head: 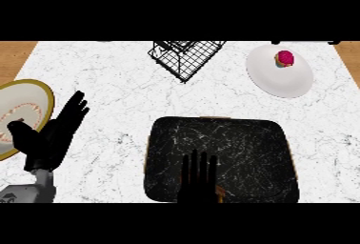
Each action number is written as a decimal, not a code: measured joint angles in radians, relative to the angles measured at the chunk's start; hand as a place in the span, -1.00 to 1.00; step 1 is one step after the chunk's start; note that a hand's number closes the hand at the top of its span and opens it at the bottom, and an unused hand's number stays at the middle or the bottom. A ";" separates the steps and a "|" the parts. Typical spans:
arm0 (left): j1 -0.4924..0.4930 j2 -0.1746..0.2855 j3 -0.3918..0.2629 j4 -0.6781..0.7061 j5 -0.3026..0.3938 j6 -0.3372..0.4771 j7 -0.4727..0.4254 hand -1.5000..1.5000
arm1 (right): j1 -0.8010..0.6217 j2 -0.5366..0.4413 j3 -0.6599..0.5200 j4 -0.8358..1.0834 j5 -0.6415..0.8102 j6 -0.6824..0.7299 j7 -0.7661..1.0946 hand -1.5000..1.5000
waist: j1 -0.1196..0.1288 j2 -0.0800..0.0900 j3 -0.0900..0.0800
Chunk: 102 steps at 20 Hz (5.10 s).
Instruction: Pick the sweet potato from the tray and place it in the tiered basket
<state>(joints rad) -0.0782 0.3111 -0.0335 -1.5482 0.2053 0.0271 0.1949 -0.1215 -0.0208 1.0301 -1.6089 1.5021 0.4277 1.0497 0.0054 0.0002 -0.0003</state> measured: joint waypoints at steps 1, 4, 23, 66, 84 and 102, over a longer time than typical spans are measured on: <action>0.010 0.000 0.003 -0.005 -0.002 -0.003 -0.004 0.00 | -0.006 0.002 -0.004 0.013 0.000 -0.005 0.001 -1.00 | 0.000 0.000 0.000; 0.019 0.001 0.016 -0.008 -0.007 -0.010 -0.010 0.00 | 0.005 0.003 -0.004 0.031 0.042 -0.020 -0.005 -1.00 | -0.002 -0.001 0.000; 0.017 -0.030 0.044 -0.027 -0.033 -0.041 0.016 0.00 | 0.018 0.016 -0.170 0.069 0.089 0.054 -0.140 1.00 | -0.001 -0.008 -0.001; 0.002 -0.063 0.067 -0.024 -0.064 -0.077 0.027 0.00 | -0.822 -0.022 -1.027 0.250 -0.413 -0.436 -0.343 1.00 | 0.014 0.003 0.000; -0.009 -0.091 0.059 -0.022 -0.094 -0.082 0.017 0.00 | -1.267 0.010 -1.165 1.049 -0.463 -0.764 -0.363 1.00 | 0.039 0.014 -0.001; -0.059 -0.091 0.060 -0.022 -0.091 -0.101 0.050 0.00 | -1.312 -0.030 -1.217 1.337 -0.420 -1.112 -0.479 -1.00 | 0.072 0.031 -0.001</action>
<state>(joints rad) -0.1370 0.2199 0.0270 -1.5706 0.1140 -0.0744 0.2452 -1.4334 -0.0504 -0.1869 -0.2717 1.0816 -0.6846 0.5711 0.0770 0.0312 -0.0008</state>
